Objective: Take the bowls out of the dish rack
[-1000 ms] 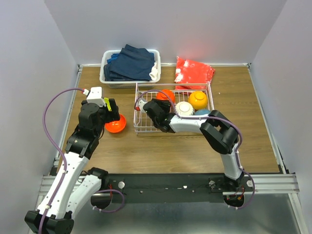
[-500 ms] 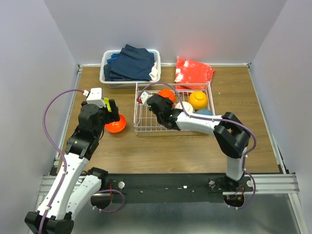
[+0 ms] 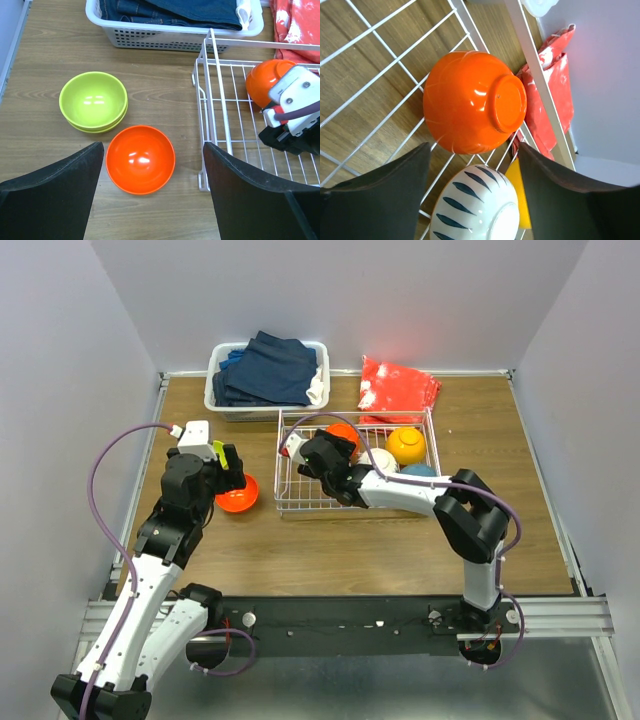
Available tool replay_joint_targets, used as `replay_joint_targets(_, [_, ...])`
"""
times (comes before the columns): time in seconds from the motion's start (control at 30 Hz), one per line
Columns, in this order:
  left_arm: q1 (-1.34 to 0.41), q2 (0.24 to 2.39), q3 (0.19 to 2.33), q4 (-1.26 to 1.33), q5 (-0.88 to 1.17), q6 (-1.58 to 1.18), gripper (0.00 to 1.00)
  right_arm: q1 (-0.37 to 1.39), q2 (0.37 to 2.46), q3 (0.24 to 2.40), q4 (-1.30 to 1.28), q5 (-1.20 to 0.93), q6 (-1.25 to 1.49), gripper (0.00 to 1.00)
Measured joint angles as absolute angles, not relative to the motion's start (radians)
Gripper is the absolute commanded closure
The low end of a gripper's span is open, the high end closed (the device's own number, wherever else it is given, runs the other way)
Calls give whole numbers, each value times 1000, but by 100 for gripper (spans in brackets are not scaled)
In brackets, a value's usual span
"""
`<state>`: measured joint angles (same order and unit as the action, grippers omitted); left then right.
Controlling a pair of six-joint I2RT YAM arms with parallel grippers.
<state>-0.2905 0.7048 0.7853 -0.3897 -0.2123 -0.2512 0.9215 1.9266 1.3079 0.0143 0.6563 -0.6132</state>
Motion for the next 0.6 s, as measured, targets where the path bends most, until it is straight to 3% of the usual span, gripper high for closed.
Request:
replay_joint_targets(0.1, [-290,705,783,-390,-212,-252,11,921,1938,1308,21,656,-656,10])
replay_joint_targets(0.27, [-291,697,779,-389,-212,-252,11,921,1956,1343,-1,656,-702,4])
replay_joint_targets(0.6, [-303,706,776,-382,-211,-252,11,921,2017,1430,-101,659,-712,0])
